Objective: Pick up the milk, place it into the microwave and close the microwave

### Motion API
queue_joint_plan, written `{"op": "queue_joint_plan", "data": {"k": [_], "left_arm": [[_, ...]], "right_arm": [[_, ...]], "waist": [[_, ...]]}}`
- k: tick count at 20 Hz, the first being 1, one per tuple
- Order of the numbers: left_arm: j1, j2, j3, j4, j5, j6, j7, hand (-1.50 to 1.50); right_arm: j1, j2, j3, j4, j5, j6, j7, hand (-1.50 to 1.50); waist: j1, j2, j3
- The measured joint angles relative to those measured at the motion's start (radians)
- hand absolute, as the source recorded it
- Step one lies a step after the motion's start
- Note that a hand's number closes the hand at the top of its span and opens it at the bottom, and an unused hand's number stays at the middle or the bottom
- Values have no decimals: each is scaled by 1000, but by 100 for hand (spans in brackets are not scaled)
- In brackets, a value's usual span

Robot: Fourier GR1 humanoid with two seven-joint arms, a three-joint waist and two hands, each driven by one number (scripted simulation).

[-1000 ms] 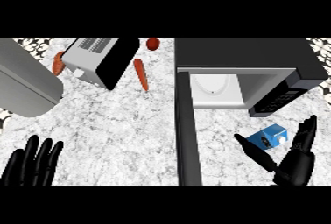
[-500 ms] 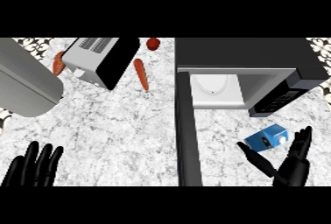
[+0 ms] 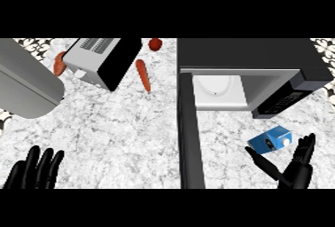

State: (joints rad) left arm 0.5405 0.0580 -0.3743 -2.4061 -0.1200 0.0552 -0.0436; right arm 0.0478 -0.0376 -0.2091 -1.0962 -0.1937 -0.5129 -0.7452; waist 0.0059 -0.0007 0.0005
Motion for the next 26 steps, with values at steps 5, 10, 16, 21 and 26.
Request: {"op": "queue_joint_plan", "data": {"k": [5,10,16,21,26], "left_arm": [[16,13,-7,-23,14,6,11,-150],[24,10,-23,-2,1,15,-23,-150],[38,22,-27,-18,5,21,-25,-150],[41,31,-12,-22,22,19,-22,-150],[47,37,10,-12,46,12,-36,-150]], "right_arm": [[-63,-21,-38,158,-18,59,-82,150],[-92,-50,-12,231,52,43,-136,150],[-117,-34,11,248,38,143,-216,150],[-74,-51,93,228,46,316,-248,150],[1,-102,199,209,66,550,-294,150]], "waist": [[3,0,0],[4,0,0],[2,-1,-2],[0,-2,-1],[0,-4,-3]]}}
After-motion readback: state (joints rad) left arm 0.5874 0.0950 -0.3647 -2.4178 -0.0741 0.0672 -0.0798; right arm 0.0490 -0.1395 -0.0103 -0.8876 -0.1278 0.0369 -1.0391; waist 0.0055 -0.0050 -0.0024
